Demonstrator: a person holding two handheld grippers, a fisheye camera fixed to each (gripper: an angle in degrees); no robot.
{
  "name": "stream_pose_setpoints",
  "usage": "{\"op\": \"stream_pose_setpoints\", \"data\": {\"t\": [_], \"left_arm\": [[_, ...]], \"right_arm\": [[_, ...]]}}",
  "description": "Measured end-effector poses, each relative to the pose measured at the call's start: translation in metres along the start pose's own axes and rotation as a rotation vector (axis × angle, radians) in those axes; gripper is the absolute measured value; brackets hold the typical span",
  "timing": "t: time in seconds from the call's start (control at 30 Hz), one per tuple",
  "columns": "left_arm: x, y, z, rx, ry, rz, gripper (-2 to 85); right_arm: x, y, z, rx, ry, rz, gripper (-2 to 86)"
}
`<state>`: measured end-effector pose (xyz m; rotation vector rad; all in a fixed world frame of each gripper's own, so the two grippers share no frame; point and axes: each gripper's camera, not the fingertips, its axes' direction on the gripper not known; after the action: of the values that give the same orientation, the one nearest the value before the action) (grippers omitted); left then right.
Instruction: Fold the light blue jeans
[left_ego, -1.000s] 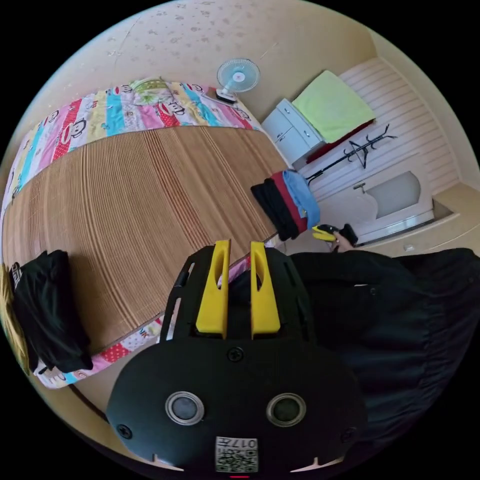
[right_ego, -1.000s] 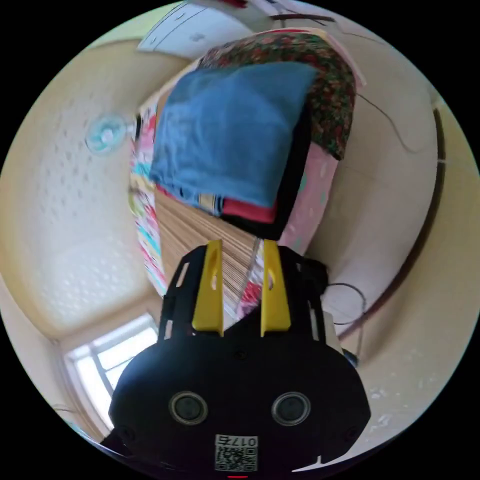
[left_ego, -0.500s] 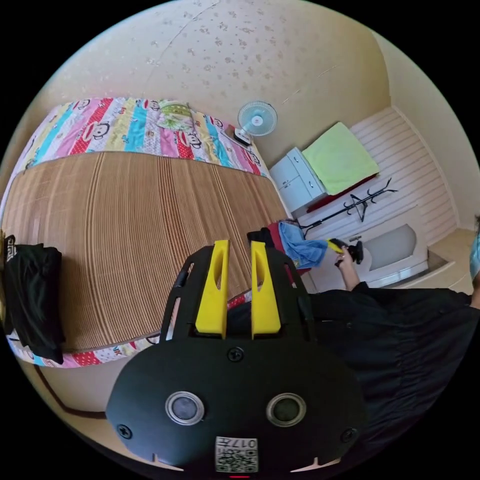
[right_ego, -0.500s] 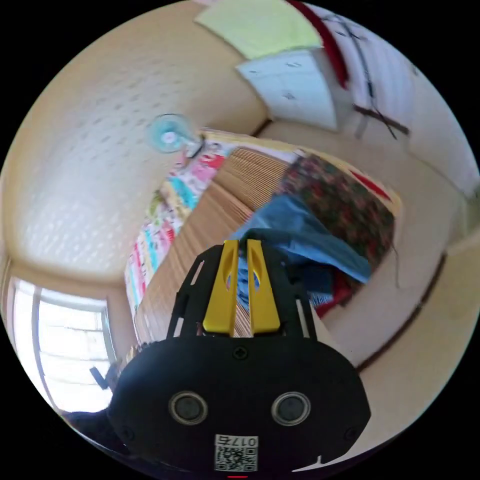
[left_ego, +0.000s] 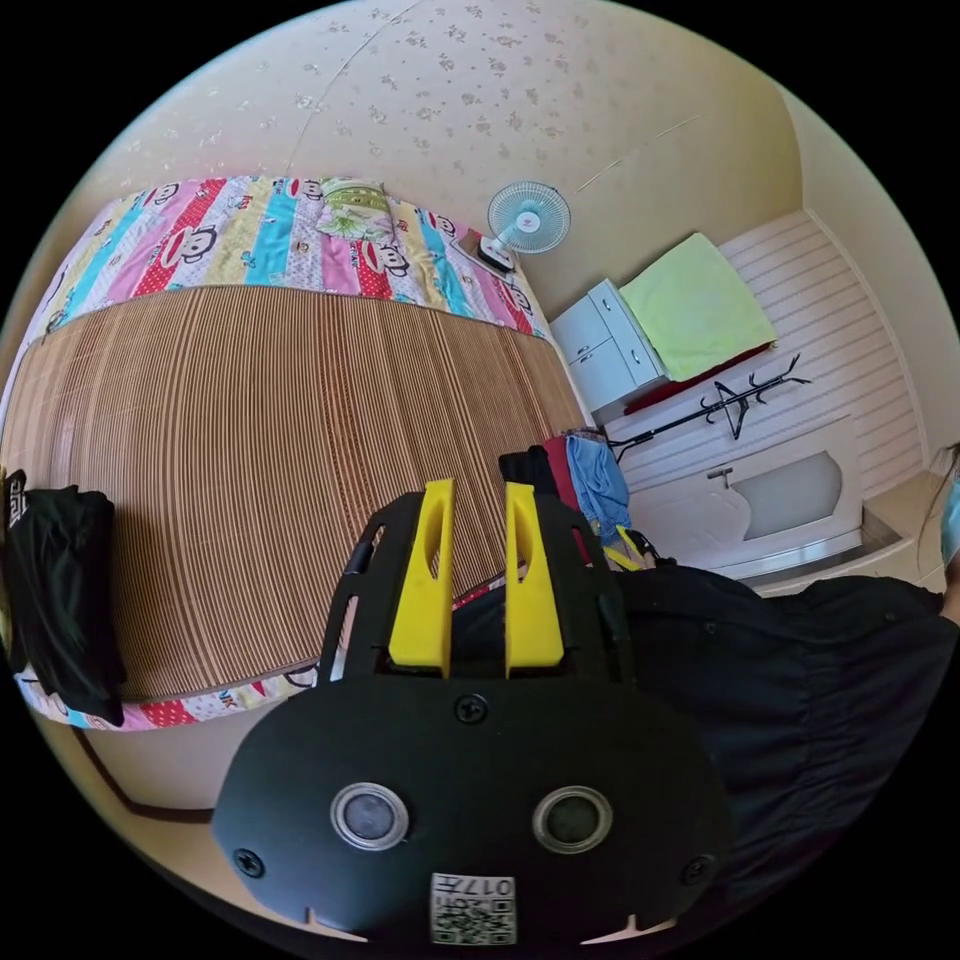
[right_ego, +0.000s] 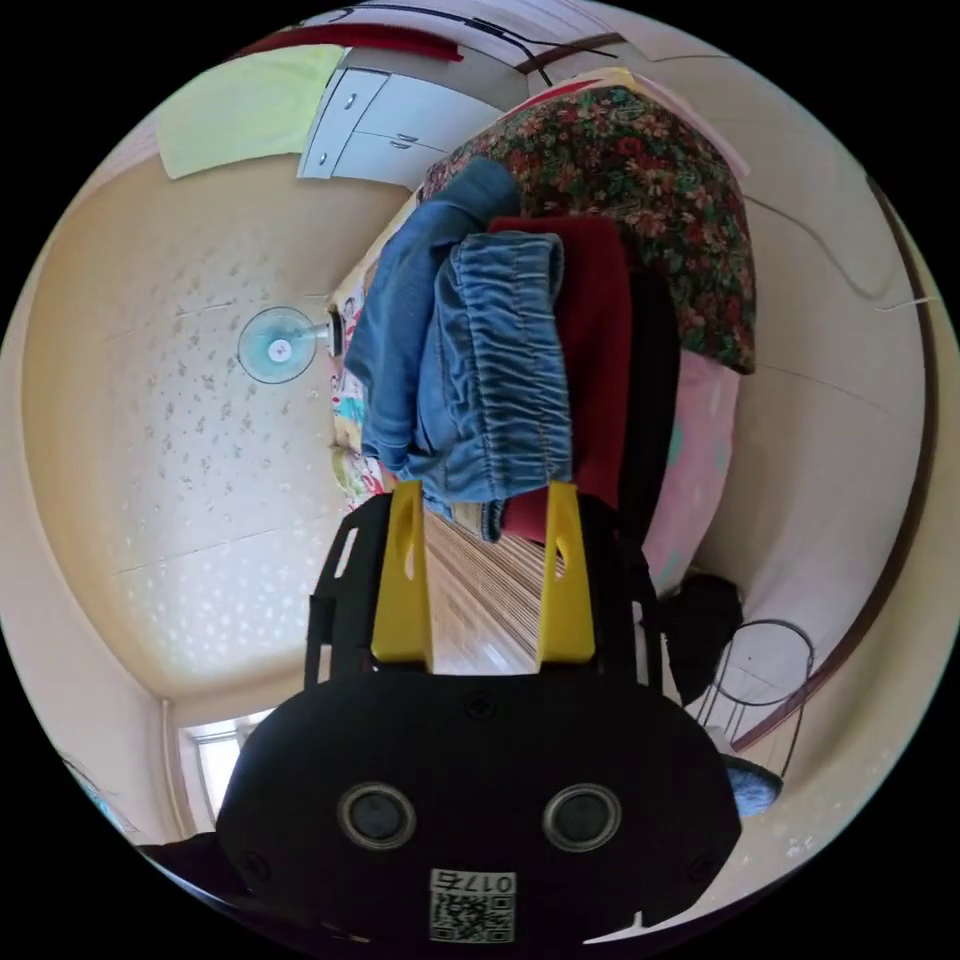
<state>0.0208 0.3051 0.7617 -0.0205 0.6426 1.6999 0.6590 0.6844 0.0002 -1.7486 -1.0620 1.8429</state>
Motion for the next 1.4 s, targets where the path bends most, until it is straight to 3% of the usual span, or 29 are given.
{"op": "stream_pose_setpoints", "data": {"t": [0.13, 0.3, 0.43, 0.6, 0.77, 0.87, 0.93, 1.1, 1.27, 1.33, 1.4], "left_arm": [[0.0, -0.018, 0.029, -0.005, 0.049, 0.018, 8.1], [0.024, -0.028, 0.059, -0.01, 0.086, 0.112, 8.0], [0.065, -0.026, 0.083, -0.047, 0.074, 0.287, 8.2], [0.149, -0.044, 0.122, -0.093, 0.174, 0.546, 9.4], [0.263, -0.047, 0.111, 0.012, 0.209, 0.82, 13.9], [0.318, -0.039, 0.091, 0.093, 0.164, 0.927, 15.0], [0.352, -0.029, 0.08, 0.135, 0.129, 1.036, 14.9], [0.381, 0.003, 0.069, 0.199, 0.184, 1.21, 7.4], [0.366, 0.0, 0.033, 0.371, 0.242, 1.01, 5.3], [0.348, 0.003, -0.004, 0.534, 0.263, 0.907, 5.2], [0.341, 0.012, -0.033, 0.632, 0.3, 0.897, 5.1]], "right_arm": [[0.022, 0.006, 0.021, -0.076, 0.201, 0.08, 9.7], [0.004, 0.057, -0.01, 0.013, 0.187, -0.153, 4.6], [-0.077, 0.123, -0.041, 0.07, 0.202, -0.595, 2.4], [-0.154, 0.212, -0.056, -0.054, -0.031, -0.985, 1.6], [-0.219, 0.37, -0.068, -0.286, -0.213, -1.45, 1.6], [-0.23, 0.459, -0.075, -0.33, -0.168, -1.65, 1.6], [-0.223, 0.5, -0.088, -0.371, -0.241, -1.733, 1.5], [-0.189, 0.539, -0.126, -0.416, -0.465, -1.701, 1.4], [-0.122, 0.54, -0.182, -0.271, -0.682, -1.558, 1.0], [-0.102, 0.539, -0.189, -0.256, -0.674, -1.521, 1.2], [-0.083, 0.538, -0.184, -0.218, -0.531, -1.473, 1.8]]}}
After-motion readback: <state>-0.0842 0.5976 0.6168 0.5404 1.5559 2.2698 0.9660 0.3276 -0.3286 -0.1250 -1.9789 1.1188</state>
